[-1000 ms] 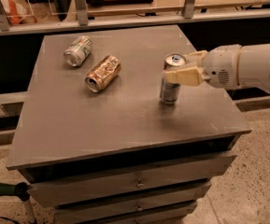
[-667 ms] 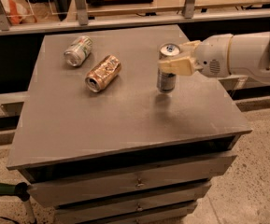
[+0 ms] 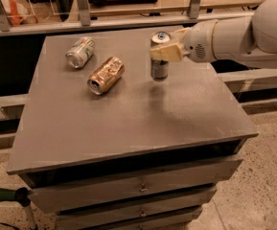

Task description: Move redbull can near orange can

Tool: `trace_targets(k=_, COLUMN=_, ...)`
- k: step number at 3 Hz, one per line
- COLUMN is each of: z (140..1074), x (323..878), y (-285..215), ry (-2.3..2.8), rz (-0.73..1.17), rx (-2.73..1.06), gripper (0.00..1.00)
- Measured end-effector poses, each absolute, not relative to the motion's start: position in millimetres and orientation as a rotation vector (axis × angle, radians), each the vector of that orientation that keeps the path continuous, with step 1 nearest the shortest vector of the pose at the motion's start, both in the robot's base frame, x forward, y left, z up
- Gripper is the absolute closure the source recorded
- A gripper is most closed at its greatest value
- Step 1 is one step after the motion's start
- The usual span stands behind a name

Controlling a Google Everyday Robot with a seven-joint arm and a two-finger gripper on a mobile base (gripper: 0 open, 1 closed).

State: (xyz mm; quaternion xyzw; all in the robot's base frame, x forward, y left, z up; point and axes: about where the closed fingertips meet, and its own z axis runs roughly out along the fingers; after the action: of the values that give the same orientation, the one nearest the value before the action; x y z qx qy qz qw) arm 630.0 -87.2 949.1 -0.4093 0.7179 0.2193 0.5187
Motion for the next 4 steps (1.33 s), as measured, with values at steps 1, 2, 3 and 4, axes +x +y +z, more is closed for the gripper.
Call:
trace_targets(k=1, z=947.5, x=647.6, y=-64.9, ry=1.734, rz=0.549, rx=-0.971, gripper=1.0)
trace_targets(k=2, z=938.0, x=658.4, y=-42.4, ry=1.755, rz=0.57, rx=-0.96, gripper=1.0)
trace_targets(k=3, z=927.8, x=663.3, y=-24.1, ry=1.767, rz=0.596, rx=-0.934, gripper=1.0)
trace_targets(k=4, z=916.4, x=665.9, y=-11.0, ry=1.784, rz=0.61, rx=-0.92, gripper=1.0)
